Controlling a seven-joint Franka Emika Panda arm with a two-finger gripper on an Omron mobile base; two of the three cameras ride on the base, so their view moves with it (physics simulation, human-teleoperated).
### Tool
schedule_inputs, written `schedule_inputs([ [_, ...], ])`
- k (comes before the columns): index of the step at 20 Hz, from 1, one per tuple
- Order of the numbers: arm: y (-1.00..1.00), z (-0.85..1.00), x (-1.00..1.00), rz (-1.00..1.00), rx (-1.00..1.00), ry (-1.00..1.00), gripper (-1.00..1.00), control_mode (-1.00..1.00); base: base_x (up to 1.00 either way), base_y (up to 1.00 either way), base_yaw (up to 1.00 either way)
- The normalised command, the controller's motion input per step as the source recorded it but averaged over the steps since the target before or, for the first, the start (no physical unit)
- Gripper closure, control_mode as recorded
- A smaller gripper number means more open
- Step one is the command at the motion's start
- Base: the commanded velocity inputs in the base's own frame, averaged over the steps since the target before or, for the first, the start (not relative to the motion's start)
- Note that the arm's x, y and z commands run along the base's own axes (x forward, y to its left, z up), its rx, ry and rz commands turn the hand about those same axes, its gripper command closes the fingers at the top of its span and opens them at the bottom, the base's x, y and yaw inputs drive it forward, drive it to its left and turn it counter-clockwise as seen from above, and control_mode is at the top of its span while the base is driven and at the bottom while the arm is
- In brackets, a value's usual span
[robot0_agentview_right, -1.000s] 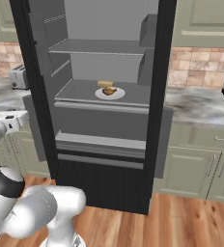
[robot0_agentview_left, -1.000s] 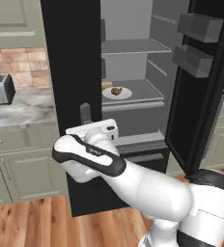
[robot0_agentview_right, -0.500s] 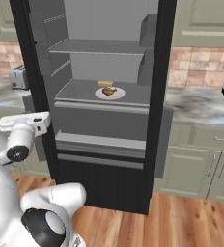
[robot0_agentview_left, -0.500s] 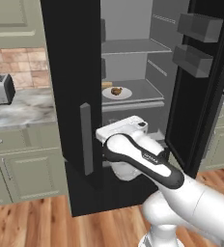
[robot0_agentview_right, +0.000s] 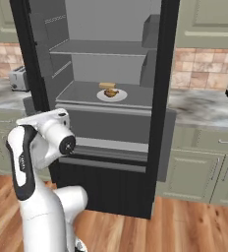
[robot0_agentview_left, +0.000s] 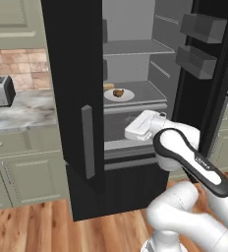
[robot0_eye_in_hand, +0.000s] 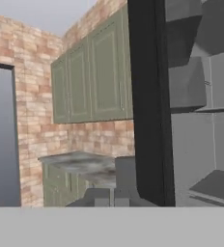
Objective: Retrieve the chicken drumstick from the fridge and place it on the saucepan with marinade on the stove.
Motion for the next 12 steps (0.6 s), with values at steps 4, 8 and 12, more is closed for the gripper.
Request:
schedule_inputs([
  [4, -0.33, 0.00, 0.16, 0.35, 0.02, -0.01, -1.00, -1.00, 0.00, 0.00, 0.00],
  [8, -0.06, 0.00, 0.28, 0.30, 0.00, 0.00, -1.00, -1.00, 0.00, 0.00, 0.00],
  [12, 0.28, -0.09, 0.45, 0.16, 0.00, 0.00, -1.00, -1.00, 0.00, 0.00, 0.00],
])
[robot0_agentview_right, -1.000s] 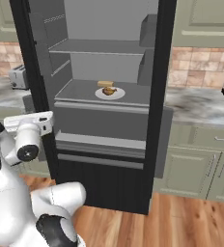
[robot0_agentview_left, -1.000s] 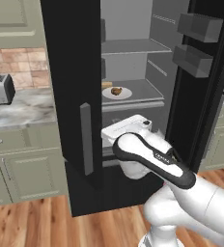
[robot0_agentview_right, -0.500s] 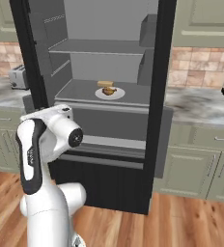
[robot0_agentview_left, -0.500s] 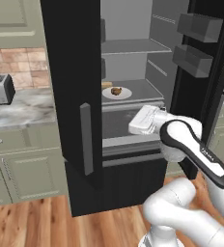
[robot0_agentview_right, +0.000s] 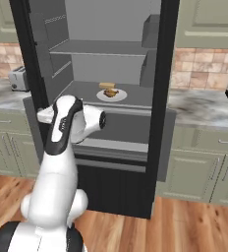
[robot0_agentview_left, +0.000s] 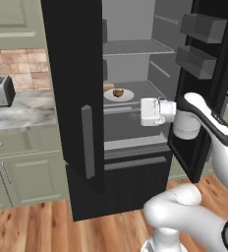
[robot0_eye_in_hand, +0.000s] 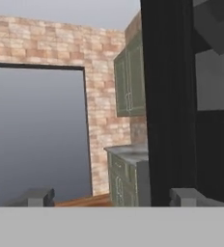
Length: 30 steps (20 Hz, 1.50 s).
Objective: Retrieve the chicken drumstick from the fridge and place it on the saucepan with marinade on the stove.
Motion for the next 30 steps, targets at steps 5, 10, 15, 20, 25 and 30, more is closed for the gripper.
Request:
schedule_inputs([
  [5, 0.26, -0.15, 0.44, 0.16, 0.00, -0.03, -1.00, -1.00, 0.00, 0.00, 0.00],
  [10, 0.32, -0.12, 0.37, 0.11, 0.00, -0.01, -1.00, -1.00, 0.00, 0.00, 0.00],
  [15, 0.06, -0.10, 0.48, 0.02, 0.00, 0.00, -1.00, -1.00, 0.00, 0.00, 0.00],
  [20, 0.32, -0.22, 0.40, 0.00, 0.00, 0.00, -1.00, -1.00, 0.00, 0.00, 0.00],
  [25, 0.50, -0.21, 0.29, 0.01, 0.00, 0.00, -1.00, -1.00, 0.00, 0.00, 0.00],
  [30, 0.61, -0.07, 0.06, 0.02, 0.00, 0.00, -1.00, -1.00, 0.00, 0.00, 0.00],
])
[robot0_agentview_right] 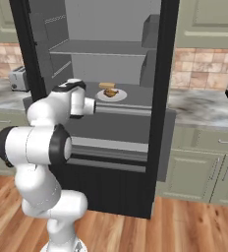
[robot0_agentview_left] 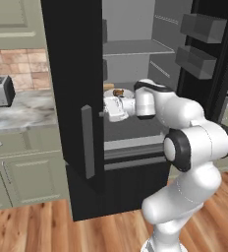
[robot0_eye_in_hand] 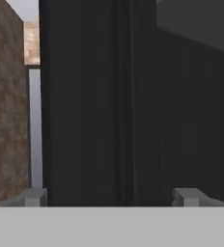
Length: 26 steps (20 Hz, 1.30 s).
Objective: Retrieve the chicken drumstick from the fridge and place it on the saucepan with marinade on the stove.
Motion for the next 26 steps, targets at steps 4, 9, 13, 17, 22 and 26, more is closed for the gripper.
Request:
schedule_inputs([
  [4, 0.60, 0.00, 0.00, 0.03, 0.00, 0.00, -1.00, -1.00, 0.00, 0.00, 0.00],
  [9, 0.61, 0.00, 0.00, 0.00, 0.00, 0.00, -1.00, -1.00, 0.00, 0.00, 0.00],
  [13, 0.58, 0.00, 0.00, 0.00, 0.00, 0.00, -1.00, -1.00, 0.00, 0.00, 0.00],
  [17, 0.50, 0.00, 0.00, 0.00, 0.00, 0.00, -1.00, -1.00, 0.00, 0.00, 0.00],
  [22, 0.43, 0.00, 0.00, 0.00, 0.00, 0.00, -1.00, -1.00, 0.00, 0.00, 0.00],
  [26, 0.11, 0.00, 0.00, -0.03, 0.00, -0.06, -1.00, -1.00, 0.00, 0.00, 0.00],
])
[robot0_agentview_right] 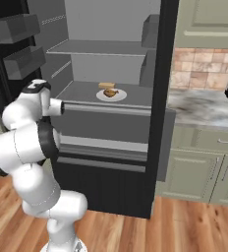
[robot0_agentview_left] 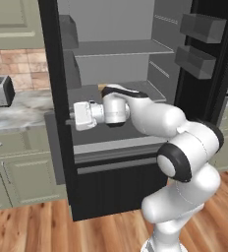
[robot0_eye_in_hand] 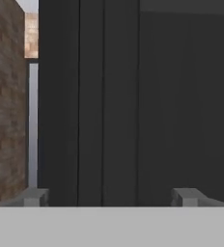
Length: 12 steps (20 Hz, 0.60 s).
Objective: Retrieve the chicken drumstick from the fridge and place it on the saucepan with marinade on the stove.
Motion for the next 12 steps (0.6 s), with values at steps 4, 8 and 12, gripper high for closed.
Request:
schedule_inputs([
  [4, 0.02, 0.00, -0.02, 0.00, 0.00, 0.00, -1.00, -1.00, 0.00, 0.00, 0.00],
  [8, -0.37, 0.01, -0.04, 0.00, 0.00, -0.01, -1.00, -1.00, 0.00, 0.00, 0.00],
  [12, -0.73, 0.04, -0.05, -0.02, 0.00, 0.00, -1.00, -1.00, 0.00, 0.00, 0.00],
])
